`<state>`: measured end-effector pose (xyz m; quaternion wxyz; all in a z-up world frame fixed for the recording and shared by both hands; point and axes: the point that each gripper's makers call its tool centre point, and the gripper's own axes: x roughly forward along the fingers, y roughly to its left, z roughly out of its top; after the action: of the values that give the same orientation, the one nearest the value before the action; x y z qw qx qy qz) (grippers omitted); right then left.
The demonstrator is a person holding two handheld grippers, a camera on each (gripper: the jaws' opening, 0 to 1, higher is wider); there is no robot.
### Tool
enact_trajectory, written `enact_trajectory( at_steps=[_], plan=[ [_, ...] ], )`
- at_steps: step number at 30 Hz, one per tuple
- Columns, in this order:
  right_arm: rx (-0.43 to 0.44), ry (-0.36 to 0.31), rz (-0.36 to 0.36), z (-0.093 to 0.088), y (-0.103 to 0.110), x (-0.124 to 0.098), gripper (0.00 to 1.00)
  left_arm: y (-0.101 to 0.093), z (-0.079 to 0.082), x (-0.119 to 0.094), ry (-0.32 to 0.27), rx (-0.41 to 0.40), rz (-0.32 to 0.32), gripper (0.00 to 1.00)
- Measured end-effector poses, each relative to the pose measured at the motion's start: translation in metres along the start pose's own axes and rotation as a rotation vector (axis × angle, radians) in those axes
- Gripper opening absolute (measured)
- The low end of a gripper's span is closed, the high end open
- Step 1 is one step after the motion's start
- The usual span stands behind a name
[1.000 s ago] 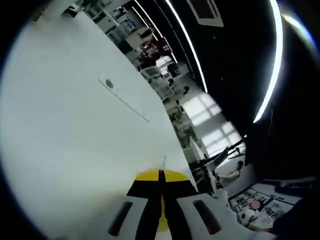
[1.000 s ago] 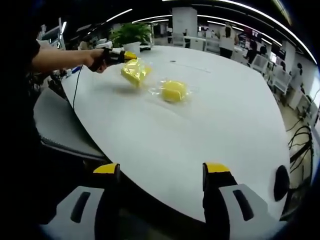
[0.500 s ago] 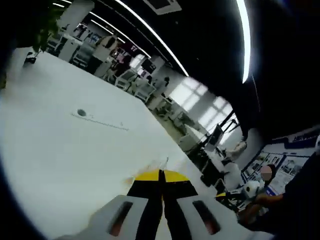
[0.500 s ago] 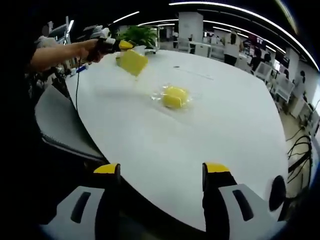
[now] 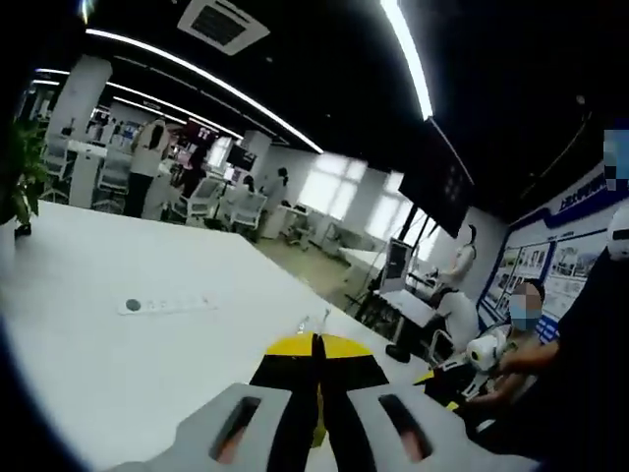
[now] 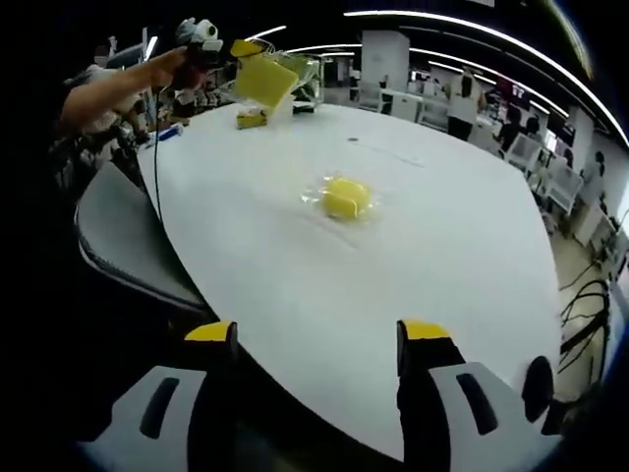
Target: Compare the silicone blocks by pressing each to a similar depth, holding the contact briefly, and releasing to observe deformation and rebound differences across the visible hardness samples.
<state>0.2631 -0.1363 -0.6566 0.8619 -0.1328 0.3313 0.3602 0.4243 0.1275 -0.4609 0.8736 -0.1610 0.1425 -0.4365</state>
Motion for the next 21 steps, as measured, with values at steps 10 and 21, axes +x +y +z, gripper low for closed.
enact_trajectory(
  at_steps=[10, 21],
  plan=[
    [0.022, -0.165, 0.114, 0.051, 0.004, -0.009, 0.65, -0.051, 0.030, 0.002, -0.038, 0.083, -0.097, 0.00],
    [0.000, -0.238, 0.288, 0.098, 0.023, -0.018, 0.57, -0.093, 0.043, 0.010, -0.003, 0.171, -0.195, 0.00]
  ],
)
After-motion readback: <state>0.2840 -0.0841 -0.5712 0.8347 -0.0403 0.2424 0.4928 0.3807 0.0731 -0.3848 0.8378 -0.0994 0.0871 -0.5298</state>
